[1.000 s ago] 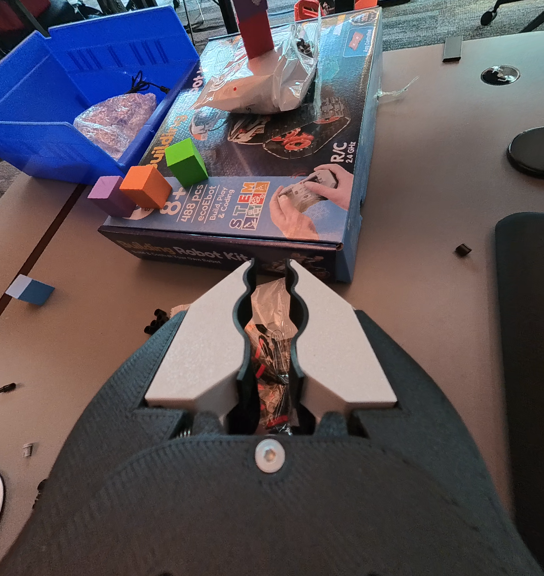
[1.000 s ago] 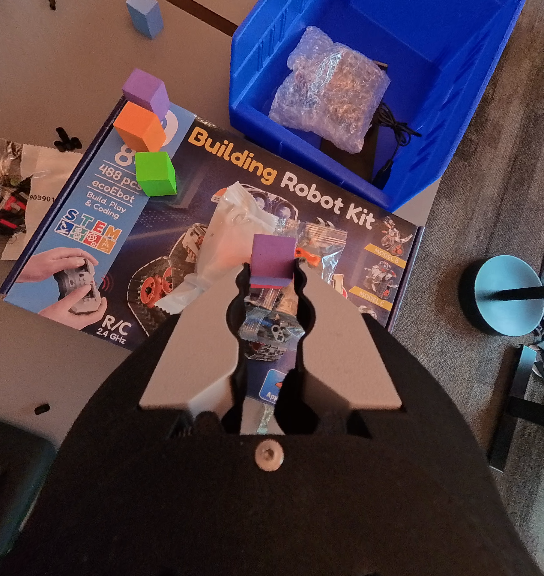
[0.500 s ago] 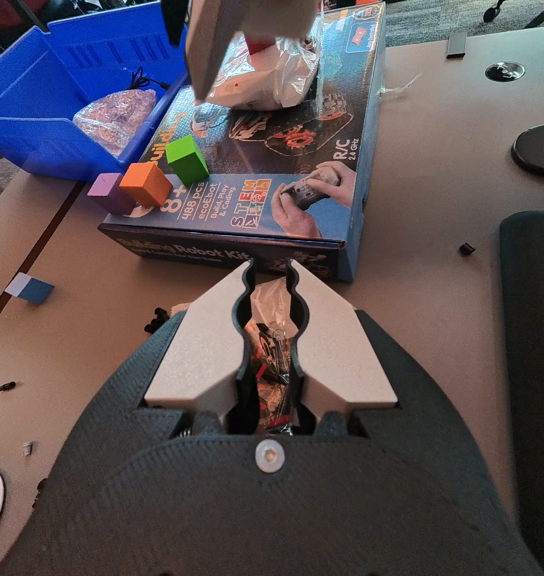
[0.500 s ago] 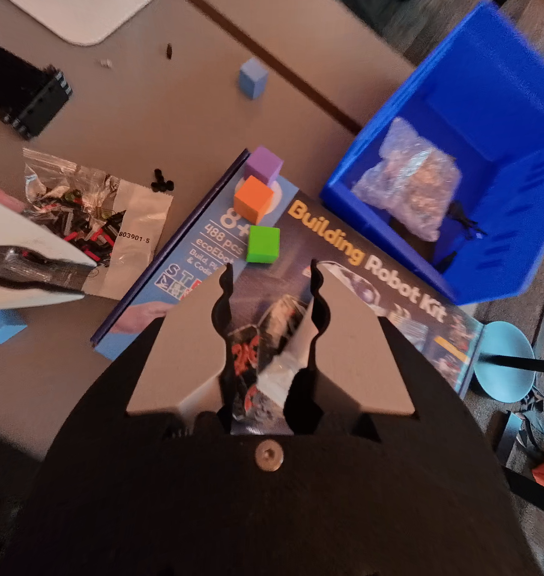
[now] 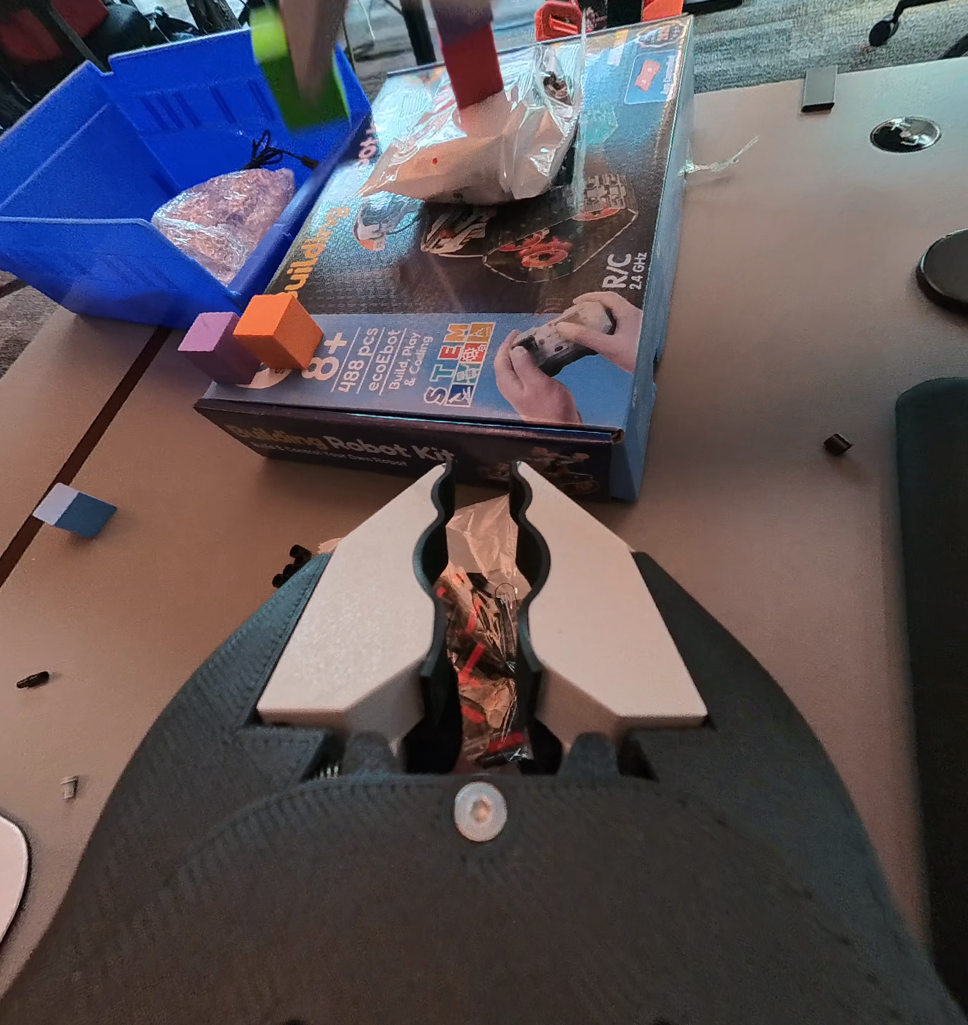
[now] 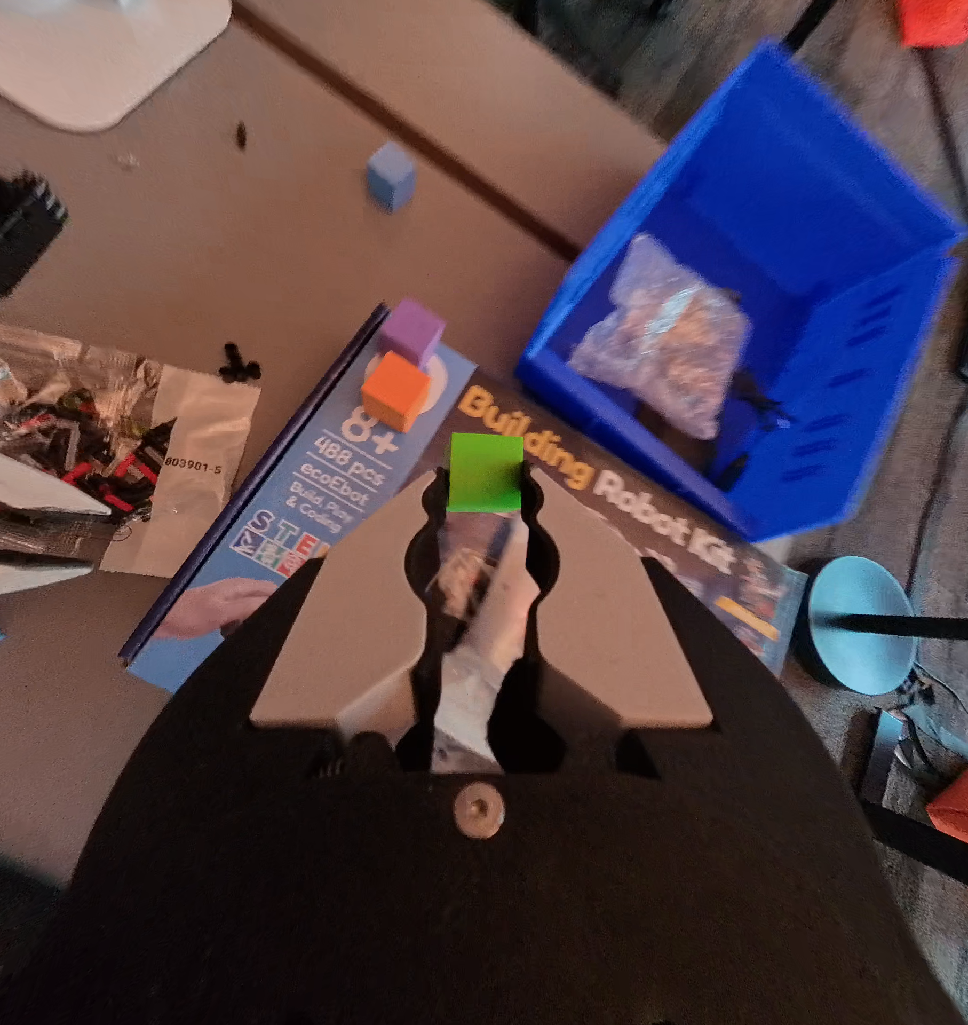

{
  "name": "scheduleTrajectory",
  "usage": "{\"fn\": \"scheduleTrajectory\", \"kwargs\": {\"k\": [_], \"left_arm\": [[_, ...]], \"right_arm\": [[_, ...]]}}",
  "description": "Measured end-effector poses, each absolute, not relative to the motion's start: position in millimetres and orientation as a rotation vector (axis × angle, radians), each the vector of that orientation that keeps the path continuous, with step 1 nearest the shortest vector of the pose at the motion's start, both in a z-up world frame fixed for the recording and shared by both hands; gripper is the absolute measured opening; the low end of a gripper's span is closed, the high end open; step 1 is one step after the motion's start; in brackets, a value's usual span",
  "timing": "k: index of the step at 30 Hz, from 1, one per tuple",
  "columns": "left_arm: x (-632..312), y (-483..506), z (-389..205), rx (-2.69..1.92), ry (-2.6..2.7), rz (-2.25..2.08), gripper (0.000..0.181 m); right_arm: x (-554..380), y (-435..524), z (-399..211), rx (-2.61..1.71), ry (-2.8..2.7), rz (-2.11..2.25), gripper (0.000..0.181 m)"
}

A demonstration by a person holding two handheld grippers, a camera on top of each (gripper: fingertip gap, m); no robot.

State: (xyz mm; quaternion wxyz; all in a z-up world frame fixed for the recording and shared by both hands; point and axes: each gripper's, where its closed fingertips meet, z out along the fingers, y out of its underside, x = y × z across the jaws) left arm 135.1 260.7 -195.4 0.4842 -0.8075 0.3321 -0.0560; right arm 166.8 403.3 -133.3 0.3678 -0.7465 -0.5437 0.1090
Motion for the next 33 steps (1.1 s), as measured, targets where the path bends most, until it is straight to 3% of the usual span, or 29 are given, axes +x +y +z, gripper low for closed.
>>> {"fn": "scheduleTrajectory", "kwargs": {"k": [6, 20, 33], "left_arm": [[137.9, 260.8, -197.9, -1.971, 0.814, -0.147, 0.017], [138.8, 260.8, -202.8, -1.983, 0.825, -0.141, 0.017], [137.8, 261.4, -203.3, -1.986, 0.823, -0.141, 0.017]], "right_arm": [[240.5, 432.2, -72.7, -1.957, -1.237, 0.233, 0.025], [260.5, 435.1, -116.4, -2.105, -1.311, 0.265, 0.025], [261.7, 438.4, -110.3, -2.085, -1.304, 0.192, 0.034]]}}
